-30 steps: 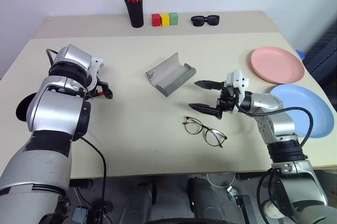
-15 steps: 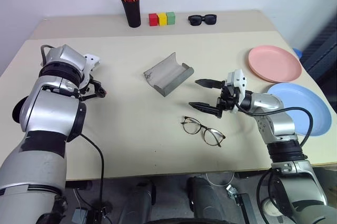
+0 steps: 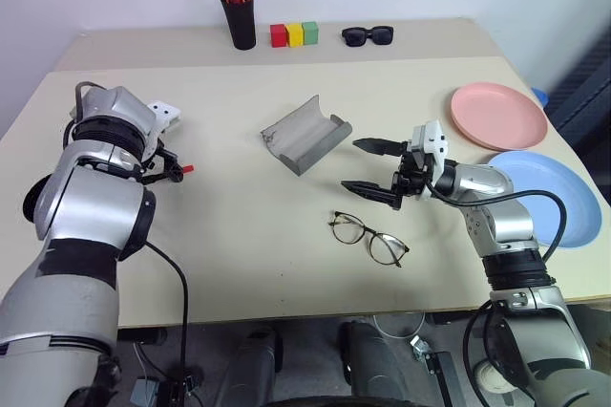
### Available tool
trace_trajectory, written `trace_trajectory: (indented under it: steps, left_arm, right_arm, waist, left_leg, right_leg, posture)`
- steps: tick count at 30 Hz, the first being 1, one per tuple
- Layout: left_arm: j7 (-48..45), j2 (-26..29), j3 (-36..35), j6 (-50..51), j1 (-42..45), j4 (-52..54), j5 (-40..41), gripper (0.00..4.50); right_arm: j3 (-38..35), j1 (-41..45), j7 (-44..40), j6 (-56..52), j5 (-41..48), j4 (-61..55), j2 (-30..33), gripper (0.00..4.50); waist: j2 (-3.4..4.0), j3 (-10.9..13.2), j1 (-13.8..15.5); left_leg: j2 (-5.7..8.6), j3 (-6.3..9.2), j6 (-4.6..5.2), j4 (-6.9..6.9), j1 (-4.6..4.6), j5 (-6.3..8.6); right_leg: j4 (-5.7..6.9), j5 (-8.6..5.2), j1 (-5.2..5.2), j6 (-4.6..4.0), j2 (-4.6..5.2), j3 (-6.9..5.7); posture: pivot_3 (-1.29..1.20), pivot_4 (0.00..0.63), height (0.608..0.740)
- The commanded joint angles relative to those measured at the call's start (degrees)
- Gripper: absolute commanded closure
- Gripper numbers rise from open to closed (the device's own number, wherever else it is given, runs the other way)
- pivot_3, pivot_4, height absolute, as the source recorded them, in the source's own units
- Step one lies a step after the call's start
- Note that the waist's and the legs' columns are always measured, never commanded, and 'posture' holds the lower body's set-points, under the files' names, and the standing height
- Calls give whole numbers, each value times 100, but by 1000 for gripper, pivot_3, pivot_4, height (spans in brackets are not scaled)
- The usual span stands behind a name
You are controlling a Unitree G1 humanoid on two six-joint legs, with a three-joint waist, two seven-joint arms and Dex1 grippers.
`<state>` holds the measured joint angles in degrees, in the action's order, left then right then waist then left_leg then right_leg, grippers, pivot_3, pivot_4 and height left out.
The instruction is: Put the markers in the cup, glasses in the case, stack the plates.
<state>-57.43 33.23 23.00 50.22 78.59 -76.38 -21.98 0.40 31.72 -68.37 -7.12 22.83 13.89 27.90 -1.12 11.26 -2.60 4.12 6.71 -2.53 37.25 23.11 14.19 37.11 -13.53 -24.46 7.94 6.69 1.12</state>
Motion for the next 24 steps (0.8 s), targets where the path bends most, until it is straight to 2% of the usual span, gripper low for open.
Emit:
trace_trajectory:
  steps: [1,2,5,12,13,20,24]
  left_arm:
    - [-11,-3,69,-103,-88,-44,-129,22]
    - [2,-13,62,-108,-111,-50,-128,22]
    - [-6,-65,87,-121,-184,-63,-132,866]
    - [59,-64,46,-134,-227,-65,-116,4296]
    - [65,-65,41,-128,-228,-65,-114,4454]
    - [93,-70,-39,-75,-196,-22,-53,4454]
    - [224,-104,-490,-119,70,130,291,4454]
  right_arm:
    - [-200,-4,-35,73,135,-89,71,0]
    - [-214,-26,-37,67,144,-113,86,0]
    - [-257,-99,-29,47,164,-192,123,0]
    - [-281,-153,66,-37,174,-334,153,0]
    - [-281,-151,77,-46,173,-339,154,0]
    - [-270,-122,143,-89,156,-352,145,0]
    - [-274,-92,155,-65,152,-301,137,0]
  waist:
    - [1,0,2]
    - [1,0,3]
    - [2,-1,4]
    - [5,-3,-48]
    - [5,-3,-59]
    - [5,-3,-72]
    - [4,-2,-65]
  left_leg:
    - [0,-1,0,0,-2,0]
    - [0,0,0,0,-2,0]
    - [0,-1,0,1,-4,0]
    - [-5,-5,0,-12,-68,0]
    - [-6,-4,1,-12,-73,0]
    - [-6,-2,0,-10,-73,0]
    - [-6,-2,1,-10,-73,0]
  right_leg:
    - [1,0,0,0,0,1]
    - [1,0,0,0,0,0]
    - [3,0,2,0,0,1]
    - [11,-1,52,1,-4,6]
    - [11,-2,58,2,-6,6]
    - [9,-2,63,1,-6,6]
    - [9,-2,63,1,-6,6]
  posture:
    - [0,150,740]
    - [0,150,740]
    - [0,150,740]
    - [0,150,740]
    - [0,150,740]
    - [0,150,740]
    - [0,150,740]
